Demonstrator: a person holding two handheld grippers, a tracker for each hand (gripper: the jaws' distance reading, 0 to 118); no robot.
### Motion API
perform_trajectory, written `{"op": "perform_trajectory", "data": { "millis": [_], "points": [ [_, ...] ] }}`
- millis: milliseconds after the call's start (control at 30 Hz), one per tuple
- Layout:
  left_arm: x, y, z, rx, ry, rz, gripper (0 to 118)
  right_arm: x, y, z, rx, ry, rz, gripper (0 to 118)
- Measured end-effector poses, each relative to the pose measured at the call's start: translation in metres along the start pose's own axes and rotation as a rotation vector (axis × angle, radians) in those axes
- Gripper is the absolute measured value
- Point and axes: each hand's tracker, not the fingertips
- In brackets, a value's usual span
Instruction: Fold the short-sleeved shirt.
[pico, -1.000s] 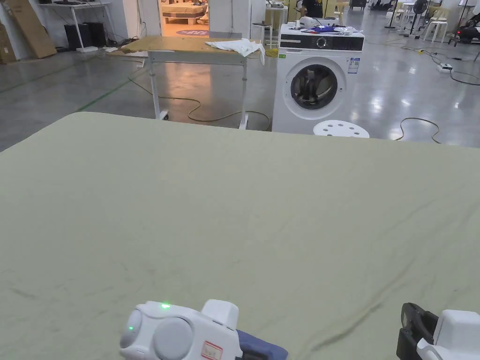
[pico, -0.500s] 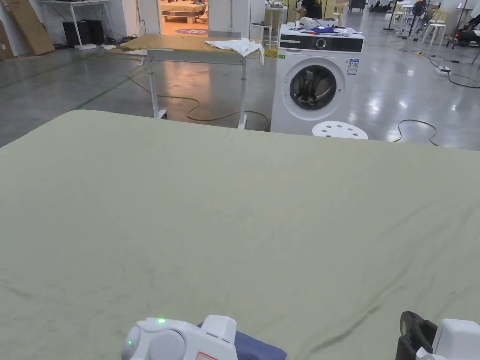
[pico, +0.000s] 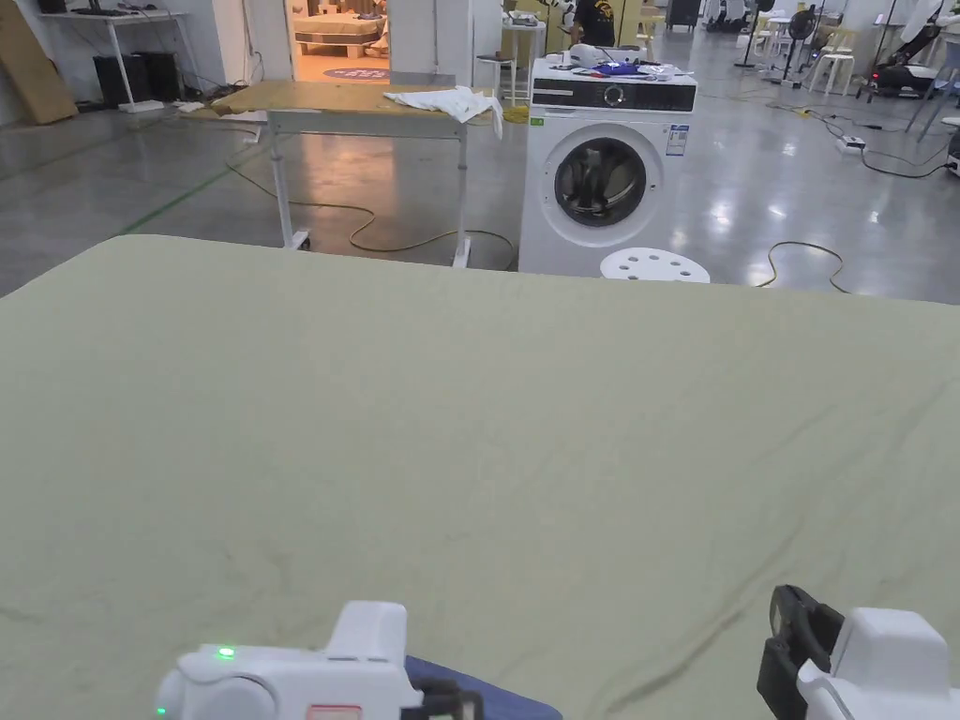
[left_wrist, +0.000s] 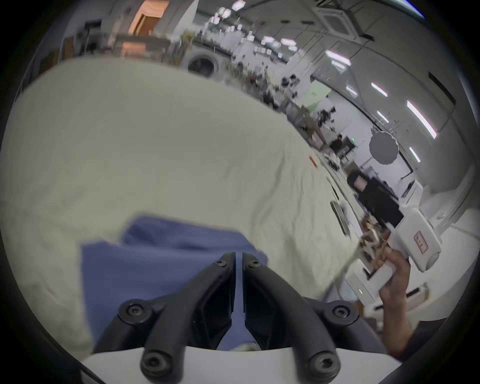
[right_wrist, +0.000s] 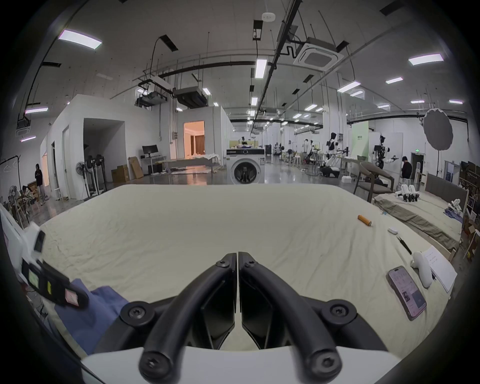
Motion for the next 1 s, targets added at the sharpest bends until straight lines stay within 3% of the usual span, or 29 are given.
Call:
{"op": "perform_trajectory", "data": {
  "millis": [267, 467, 767, 1000],
  "points": [
    [-0.003, 0.016, 0.06, 0.612, 0.469, -0.245, 8, -0.025, 0.027, -0.008, 0.128, -0.042, 0.011, 0],
    [-0.012, 0.011, 0.076, 0.837, 0.699, -0.289, 8, -0.035, 0.046, -0.008, 0.2, -0.083, 0.015, 0],
    [-0.022, -0.003, 0.085, 0.82, 0.724, -0.298, 8, -0.054, 0.034, 0.015, 0.159, -0.056, 0.05, 0],
    [-0.04, -0.02, 0.085, 0.747, 0.706, -0.269, 8, -0.113, -0.018, 0.032, -0.033, 0.183, 0.108, 0]
  ]
}}
